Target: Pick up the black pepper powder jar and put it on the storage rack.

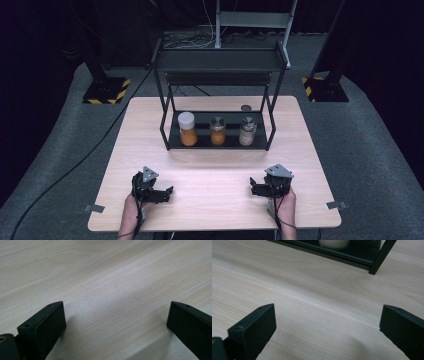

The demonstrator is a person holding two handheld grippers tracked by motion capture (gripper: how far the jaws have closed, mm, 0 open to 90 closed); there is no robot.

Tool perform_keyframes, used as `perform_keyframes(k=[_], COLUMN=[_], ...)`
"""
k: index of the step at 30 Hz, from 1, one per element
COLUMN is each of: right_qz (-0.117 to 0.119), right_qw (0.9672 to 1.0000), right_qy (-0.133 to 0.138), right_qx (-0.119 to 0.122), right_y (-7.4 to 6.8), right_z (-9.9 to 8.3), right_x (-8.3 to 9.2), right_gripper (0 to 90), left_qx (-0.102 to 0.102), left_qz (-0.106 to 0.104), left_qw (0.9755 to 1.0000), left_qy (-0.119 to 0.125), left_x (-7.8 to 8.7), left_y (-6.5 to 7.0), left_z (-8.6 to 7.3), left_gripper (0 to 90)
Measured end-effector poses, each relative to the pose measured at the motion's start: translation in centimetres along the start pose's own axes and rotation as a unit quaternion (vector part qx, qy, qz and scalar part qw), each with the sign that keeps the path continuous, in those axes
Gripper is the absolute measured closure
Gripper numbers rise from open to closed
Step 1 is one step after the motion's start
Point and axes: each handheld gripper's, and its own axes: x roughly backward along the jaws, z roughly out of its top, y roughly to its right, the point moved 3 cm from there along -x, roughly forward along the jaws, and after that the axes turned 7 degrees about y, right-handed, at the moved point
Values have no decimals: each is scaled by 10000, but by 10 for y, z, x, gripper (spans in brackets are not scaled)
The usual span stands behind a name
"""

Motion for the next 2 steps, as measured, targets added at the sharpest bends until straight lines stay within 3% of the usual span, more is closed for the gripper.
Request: perform_keyframes(k=[2], right_qz=[19], right_qw=[10000], right_qy=[-16], right_qx=[12], right_y=[0], right_z=[0], right_x=[0], right_gripper=[0], left_qx=[8], left_qz=[-12], left_qw=[10000], left_qy=[-29], left_x=[0], left_y=[-1], left_z=[0], left_gripper=[15])
